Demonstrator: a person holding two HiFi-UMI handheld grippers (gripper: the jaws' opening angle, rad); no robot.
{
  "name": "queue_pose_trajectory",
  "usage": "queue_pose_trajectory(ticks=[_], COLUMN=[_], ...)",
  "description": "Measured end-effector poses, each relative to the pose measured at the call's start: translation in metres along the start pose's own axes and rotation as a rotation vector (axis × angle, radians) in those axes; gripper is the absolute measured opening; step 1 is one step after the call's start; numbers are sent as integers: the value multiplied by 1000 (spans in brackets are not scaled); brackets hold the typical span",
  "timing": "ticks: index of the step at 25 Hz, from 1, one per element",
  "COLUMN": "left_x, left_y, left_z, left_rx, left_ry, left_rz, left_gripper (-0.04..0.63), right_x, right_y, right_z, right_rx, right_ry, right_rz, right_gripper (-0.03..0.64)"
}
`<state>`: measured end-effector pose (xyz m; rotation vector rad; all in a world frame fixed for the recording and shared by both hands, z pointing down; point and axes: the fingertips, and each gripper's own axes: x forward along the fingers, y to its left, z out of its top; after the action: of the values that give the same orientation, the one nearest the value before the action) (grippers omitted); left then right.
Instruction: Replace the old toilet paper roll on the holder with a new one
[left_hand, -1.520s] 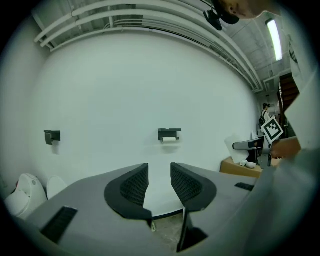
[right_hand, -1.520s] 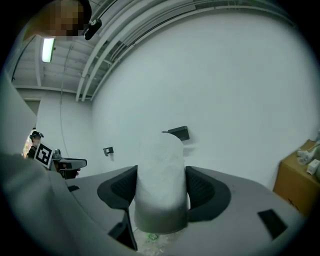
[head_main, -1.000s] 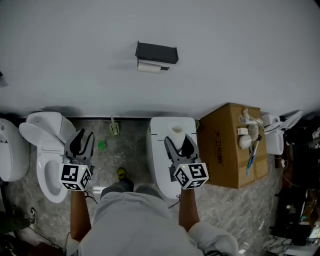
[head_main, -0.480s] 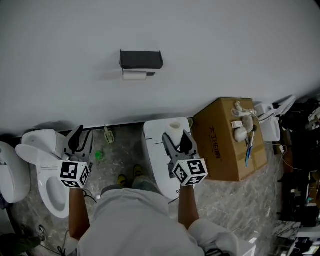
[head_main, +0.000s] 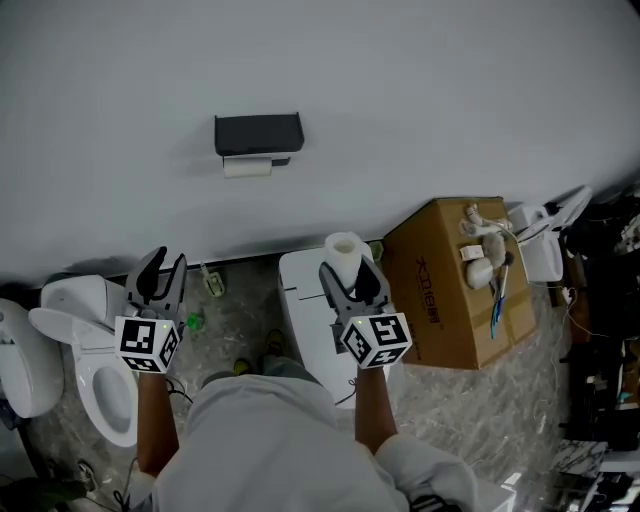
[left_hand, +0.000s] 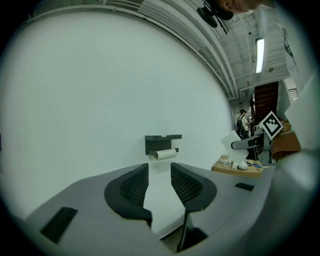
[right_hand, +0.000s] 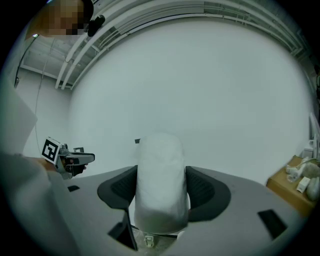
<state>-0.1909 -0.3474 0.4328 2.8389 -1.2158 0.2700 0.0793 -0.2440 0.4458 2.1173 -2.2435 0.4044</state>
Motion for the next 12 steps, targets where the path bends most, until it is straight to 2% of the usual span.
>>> queue_pose_trajectory(ticks=[12], left_x=[68], left_y=[-16], left_z=[17], left_rx=[48], left_ry=[0], left_rz=[38], left_gripper=[140], right_x=[42], right_y=[-56], right_z=[11], right_rx=[16], right_ry=[-16], right_rz=[57], right_gripper=[295])
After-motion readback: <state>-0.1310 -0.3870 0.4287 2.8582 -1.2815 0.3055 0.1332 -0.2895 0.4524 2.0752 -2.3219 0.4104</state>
